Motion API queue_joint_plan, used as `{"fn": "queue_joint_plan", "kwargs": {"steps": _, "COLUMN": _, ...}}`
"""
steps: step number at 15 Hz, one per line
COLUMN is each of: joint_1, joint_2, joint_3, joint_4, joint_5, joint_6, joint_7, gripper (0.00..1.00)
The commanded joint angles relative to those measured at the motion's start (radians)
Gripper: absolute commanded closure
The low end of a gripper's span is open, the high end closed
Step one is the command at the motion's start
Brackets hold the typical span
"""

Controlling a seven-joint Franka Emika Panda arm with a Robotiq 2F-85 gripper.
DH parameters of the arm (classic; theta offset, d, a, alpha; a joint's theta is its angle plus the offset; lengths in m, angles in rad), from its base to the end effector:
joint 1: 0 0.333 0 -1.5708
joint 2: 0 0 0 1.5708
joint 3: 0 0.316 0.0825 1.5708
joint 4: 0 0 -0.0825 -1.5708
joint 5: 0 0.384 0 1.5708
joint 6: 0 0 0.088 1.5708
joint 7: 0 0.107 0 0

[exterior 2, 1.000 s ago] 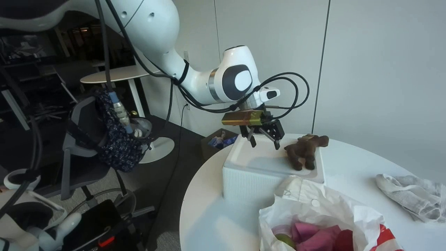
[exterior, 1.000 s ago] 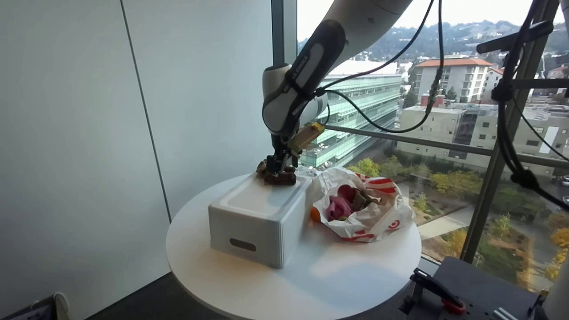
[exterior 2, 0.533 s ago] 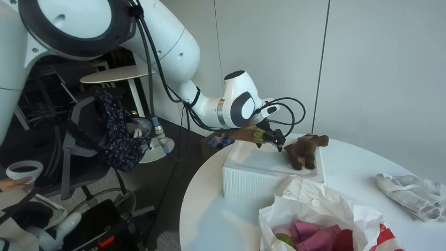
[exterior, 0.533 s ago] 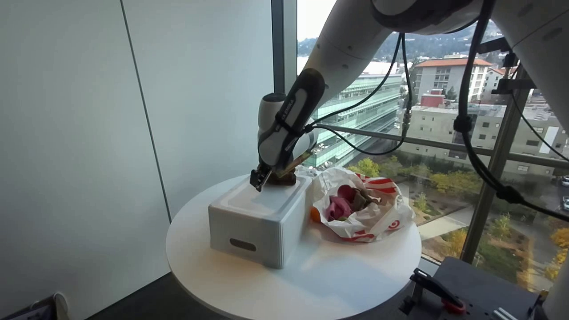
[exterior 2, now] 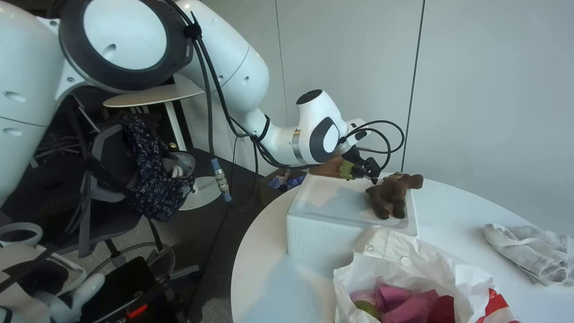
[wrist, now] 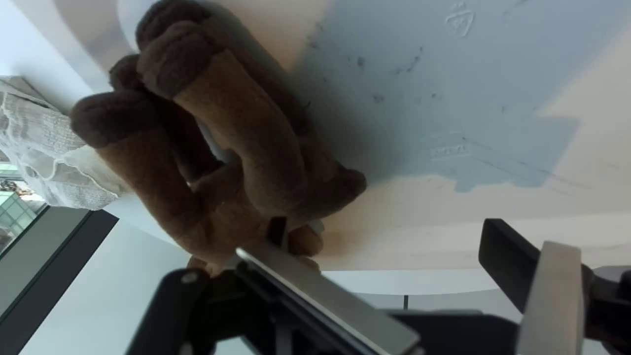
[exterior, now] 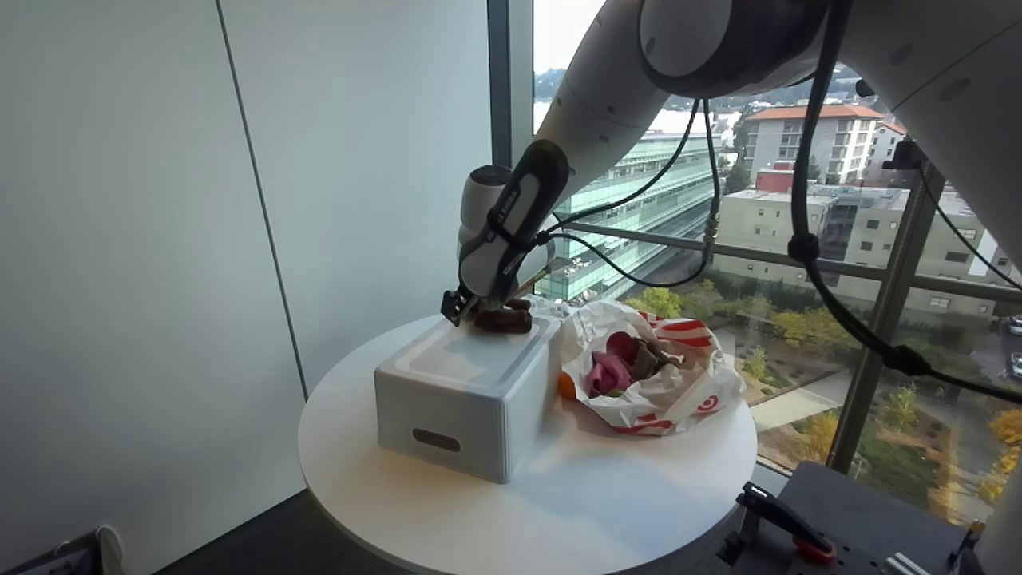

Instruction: Pick up the objects from the top of the white container and put them in the plastic bag.

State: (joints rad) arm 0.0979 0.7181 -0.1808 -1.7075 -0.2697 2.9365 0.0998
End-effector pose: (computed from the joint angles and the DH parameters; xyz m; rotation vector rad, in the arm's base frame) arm 0.7121 -0.0223 0.2337 2.8212 0.2020 0.7355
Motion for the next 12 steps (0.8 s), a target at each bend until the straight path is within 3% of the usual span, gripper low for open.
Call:
{"fn": "queue_joint_plan", "kwargs": {"steps": 1, "joint_1": 0.006, "joint_2": 0.041, "joint_3": -0.045, "joint_4": 0.067, "joint_5": 0.028, "joint_6": 0.011, "joint_7": 0.017, "gripper": 0.0}}
{"fn": "queue_joint_plan", "kwargs": {"steps": 9, "joint_1": 0.01, "joint_2": 0.136, "joint_3": -0.098, "joint_4": 0.099, "joint_5": 0.022, "joint_6": 0.024, "joint_7": 0.023, "gripper": 0.0}}
{"fn": "queue_joint_plan", "kwargs": {"steps": 10, "joint_1": 0.005, "joint_2": 0.144, "joint_3": -0.094, "joint_4": 0.102, "joint_5": 0.028, "joint_6": 0.021, "joint_7": 0.022, "gripper": 0.25}}
{"fn": "queue_joint_plan", "kwargs": {"steps": 12, "joint_1": -0.003, "joint_2": 0.142, "joint_3": -0.08, "joint_4": 0.102, "joint_5": 0.038, "joint_6": 0.024, "joint_7": 0.015, "gripper": 0.32}}
